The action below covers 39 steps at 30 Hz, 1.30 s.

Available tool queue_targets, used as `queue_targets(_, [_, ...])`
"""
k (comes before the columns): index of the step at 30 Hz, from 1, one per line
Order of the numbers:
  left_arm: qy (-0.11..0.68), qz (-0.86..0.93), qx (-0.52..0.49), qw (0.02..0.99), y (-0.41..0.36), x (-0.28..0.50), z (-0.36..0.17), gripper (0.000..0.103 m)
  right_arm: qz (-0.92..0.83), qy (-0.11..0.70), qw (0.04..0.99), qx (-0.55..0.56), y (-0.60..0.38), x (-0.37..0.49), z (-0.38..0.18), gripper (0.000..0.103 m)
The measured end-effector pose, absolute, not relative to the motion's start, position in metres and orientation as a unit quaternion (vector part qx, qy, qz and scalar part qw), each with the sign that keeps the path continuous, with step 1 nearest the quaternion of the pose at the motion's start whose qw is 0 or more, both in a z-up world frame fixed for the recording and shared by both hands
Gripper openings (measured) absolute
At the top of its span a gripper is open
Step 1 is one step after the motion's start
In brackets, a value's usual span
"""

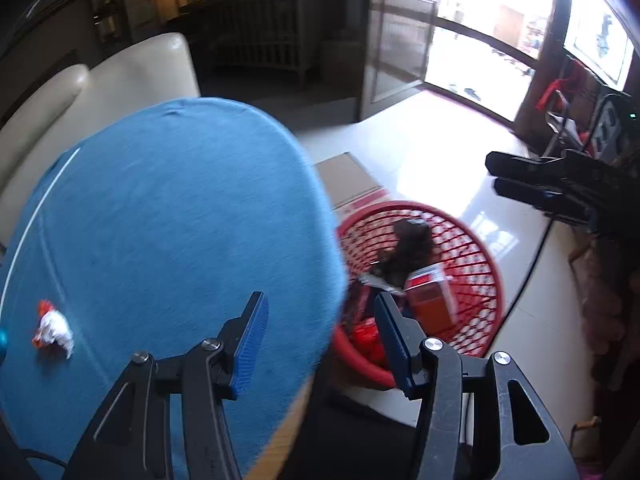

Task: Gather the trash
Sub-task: 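Open the left tool to drop the red bag while the right tool drops the barcode box, then return to the table and grasp the white crumpled tissue with the right tool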

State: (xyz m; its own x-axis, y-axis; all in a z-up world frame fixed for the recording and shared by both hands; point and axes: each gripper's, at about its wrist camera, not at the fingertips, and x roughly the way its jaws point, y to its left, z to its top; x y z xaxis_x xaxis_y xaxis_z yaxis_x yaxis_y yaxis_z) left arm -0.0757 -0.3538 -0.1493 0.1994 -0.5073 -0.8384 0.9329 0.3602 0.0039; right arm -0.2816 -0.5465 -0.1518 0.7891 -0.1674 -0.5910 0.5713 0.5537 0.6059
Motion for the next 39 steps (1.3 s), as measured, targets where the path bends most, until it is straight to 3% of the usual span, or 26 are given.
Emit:
queue_targets(9, [0.405, -0.428, 0.237, 0.773, -0.294, -0.018, -0.155, 0.056, -0.197, 0.271, 0.854, 0.398, -0.527, -0.244, -0.152, 0.058])
queue_targets(17, [0.414, -0.315, 0.193, 0.832, -0.191, 0.046, -0.160, 0.056, -0.157, 0.309, 0.863, 0.368, -0.497, -0.188, -0.148, 0.058])
queue_targets(28, [0.418, -0.148, 0.159, 0.882, -0.064, 0.115, -0.177, 0.057, -0.020, 0.382, 0.883, 0.271, -0.391, -0.023, -0.138, 0.058])
queue_targets(39, [0.437, -0.132, 0.115, 0.882, -0.015, 0.139, -0.192, 0.057, 0.041, 0.450, 0.855, 0.253, -0.307, 0.122, -0.181, 0.058])
